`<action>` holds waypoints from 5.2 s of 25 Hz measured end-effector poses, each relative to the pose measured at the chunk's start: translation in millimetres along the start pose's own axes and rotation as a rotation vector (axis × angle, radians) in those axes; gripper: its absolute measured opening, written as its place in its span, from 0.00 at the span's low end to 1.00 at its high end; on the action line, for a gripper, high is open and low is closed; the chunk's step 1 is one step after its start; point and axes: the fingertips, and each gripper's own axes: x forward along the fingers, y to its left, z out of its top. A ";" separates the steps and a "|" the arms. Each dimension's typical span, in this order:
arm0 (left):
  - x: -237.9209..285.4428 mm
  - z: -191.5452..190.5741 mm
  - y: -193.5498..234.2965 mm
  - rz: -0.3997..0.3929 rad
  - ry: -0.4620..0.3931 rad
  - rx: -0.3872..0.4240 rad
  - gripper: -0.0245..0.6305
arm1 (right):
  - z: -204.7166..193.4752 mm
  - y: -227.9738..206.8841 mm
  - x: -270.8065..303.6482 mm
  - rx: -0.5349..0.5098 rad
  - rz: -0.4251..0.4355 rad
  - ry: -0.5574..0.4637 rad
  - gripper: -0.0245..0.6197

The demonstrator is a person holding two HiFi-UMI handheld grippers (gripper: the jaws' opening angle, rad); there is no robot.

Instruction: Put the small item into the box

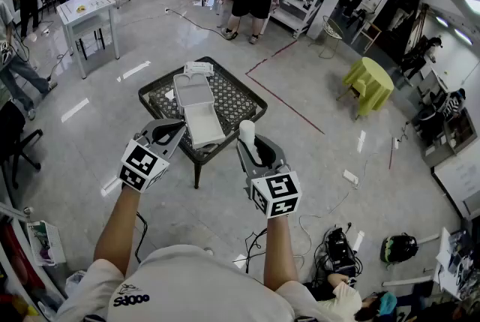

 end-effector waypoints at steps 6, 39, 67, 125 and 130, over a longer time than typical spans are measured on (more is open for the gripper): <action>5.3 2.9 -1.4 -0.003 0.002 0.006 0.04 | -0.4 -2.5 0.5 -0.012 0.004 0.000 0.25; 31.1 15.9 -65.6 0.054 0.041 -0.028 0.04 | -12.4 -51.5 -46.5 0.066 0.086 -0.023 0.25; 118.3 -46.8 52.5 0.035 0.091 -0.081 0.04 | -43.0 -89.3 102.9 0.112 0.095 0.033 0.25; 229.7 -259.3 201.0 0.206 0.432 -0.396 0.04 | -248.6 -115.3 379.7 0.112 0.375 0.519 0.25; 228.4 -276.9 198.4 0.223 0.459 -0.428 0.04 | -278.2 -105.5 389.5 0.099 0.412 0.563 0.25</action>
